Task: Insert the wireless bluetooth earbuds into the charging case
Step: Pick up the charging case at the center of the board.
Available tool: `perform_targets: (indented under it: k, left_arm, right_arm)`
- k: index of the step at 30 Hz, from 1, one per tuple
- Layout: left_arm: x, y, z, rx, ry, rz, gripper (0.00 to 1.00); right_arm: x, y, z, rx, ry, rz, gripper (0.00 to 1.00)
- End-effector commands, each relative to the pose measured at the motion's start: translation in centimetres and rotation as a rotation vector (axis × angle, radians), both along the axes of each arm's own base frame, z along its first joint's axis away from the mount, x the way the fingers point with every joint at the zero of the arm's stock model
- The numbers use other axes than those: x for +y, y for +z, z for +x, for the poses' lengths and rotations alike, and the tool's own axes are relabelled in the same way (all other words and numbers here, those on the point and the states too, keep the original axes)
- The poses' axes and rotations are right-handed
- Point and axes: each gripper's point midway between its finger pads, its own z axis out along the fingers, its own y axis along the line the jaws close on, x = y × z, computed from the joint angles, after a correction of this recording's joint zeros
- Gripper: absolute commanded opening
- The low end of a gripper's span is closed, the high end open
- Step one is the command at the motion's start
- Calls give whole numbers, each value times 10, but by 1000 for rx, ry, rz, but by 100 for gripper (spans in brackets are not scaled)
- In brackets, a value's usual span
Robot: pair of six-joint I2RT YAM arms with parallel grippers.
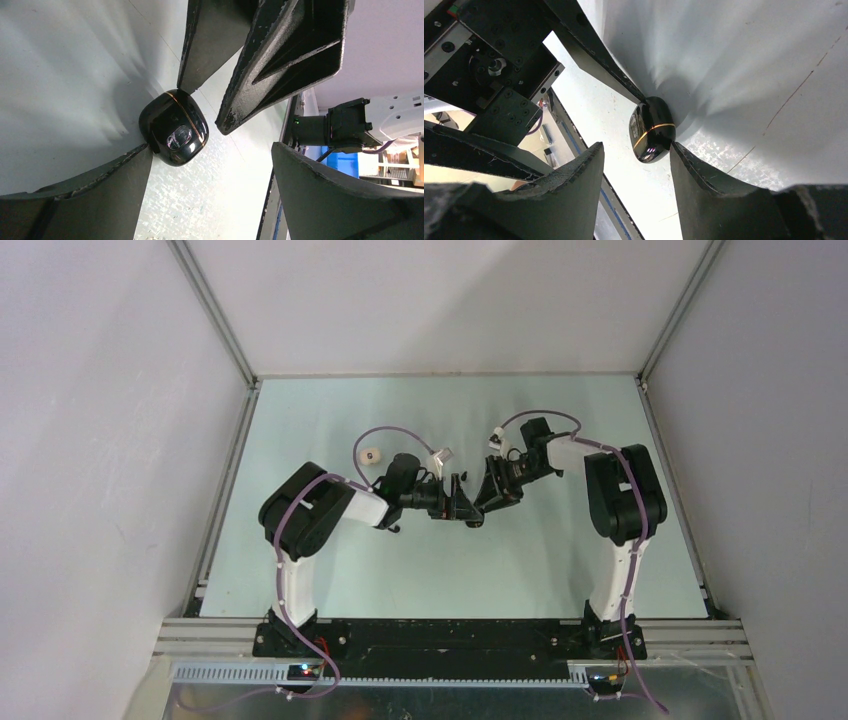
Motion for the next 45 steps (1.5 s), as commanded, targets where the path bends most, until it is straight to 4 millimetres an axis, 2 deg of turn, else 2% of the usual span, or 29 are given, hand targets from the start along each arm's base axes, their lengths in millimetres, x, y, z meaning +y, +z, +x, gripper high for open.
perform_targets:
  k: [1, 3, 7, 13, 22, 28, 38, 45]
  left_arm:
    - [-7, 15, 4, -56, -20, -32, 95]
    - [-7, 15, 3, -55, -23, -33, 95]
    - [-7, 15, 3, -52, -22, -34, 95]
    - [-7, 16, 4, -45, -20, -39, 95]
    - [-9, 22, 4, -49, -20, -56, 95]
    - [-9, 24, 3, -48, -20, -64, 95]
    - [-9, 19, 2, -33, -21, -58, 95]
    - [-9, 17, 2, -24, -19, -50, 95]
  right_arm:
    - [2, -9, -8, 34, 22, 0, 56]
    - [-4, -16, -4, 31, 4, -38, 55]
    - [-20, -17, 7, 36, -47, -107, 54]
    - [-27, -20, -7, 89, -41, -147, 55]
    - [1, -32, -11, 98, -13, -117, 55]
    - [11, -18, -12, 127, 6, 19, 54]
    - [9, 10, -14, 82, 19, 141, 50]
    - [7, 5, -23, 31, 59, 126, 52]
